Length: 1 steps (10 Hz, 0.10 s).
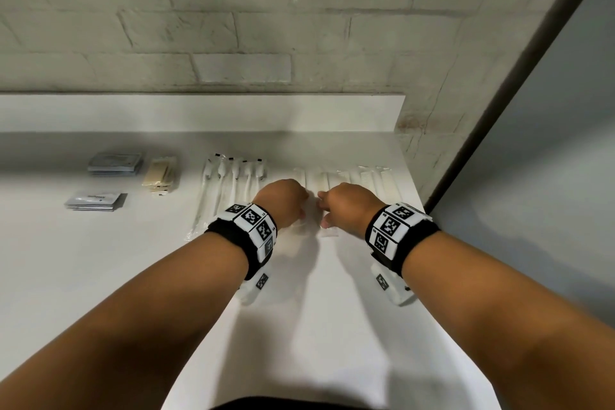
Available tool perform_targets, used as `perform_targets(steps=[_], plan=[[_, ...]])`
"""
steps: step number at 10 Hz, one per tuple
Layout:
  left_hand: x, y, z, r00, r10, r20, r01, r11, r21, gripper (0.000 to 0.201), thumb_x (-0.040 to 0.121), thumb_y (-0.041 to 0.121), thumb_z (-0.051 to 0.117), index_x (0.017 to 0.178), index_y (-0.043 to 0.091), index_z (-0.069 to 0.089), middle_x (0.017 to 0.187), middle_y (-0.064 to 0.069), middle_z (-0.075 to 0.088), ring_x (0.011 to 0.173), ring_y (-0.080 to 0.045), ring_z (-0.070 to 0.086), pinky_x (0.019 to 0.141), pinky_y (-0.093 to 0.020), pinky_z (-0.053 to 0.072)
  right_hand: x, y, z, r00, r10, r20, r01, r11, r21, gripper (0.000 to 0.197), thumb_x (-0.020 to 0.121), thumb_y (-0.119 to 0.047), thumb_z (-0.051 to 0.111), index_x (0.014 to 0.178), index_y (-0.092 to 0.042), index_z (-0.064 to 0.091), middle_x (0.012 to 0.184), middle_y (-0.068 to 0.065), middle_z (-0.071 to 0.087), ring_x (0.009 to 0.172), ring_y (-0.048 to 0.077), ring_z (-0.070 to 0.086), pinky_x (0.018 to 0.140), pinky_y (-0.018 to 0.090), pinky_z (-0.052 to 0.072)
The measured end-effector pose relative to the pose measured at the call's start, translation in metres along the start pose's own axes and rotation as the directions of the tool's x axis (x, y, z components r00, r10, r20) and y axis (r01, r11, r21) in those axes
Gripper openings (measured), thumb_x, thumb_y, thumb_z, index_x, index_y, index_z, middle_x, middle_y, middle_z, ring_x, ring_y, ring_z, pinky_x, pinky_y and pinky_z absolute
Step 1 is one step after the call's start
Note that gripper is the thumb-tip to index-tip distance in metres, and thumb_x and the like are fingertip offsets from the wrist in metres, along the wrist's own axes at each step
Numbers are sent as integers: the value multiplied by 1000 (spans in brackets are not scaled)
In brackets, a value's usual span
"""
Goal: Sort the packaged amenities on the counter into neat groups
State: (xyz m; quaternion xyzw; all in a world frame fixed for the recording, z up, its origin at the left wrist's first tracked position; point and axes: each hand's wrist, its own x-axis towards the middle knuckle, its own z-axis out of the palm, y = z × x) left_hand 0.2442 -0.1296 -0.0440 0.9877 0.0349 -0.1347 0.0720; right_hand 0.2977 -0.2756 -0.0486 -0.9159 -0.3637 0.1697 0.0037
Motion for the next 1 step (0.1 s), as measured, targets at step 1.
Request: perform_targets(steps=[1], plan=[[-2, 0, -1, 998, -9, -58, 6, 998, -56, 37, 84, 29, 61, 120, 20, 65, 120, -3, 62, 109, -24, 60, 91, -36, 50, -2, 0, -4, 1000, 7, -6, -7, 1000, 19, 37, 79, -34, 69, 114, -22, 66, 118, 3, 66, 108, 26, 62, 87, 33, 50]])
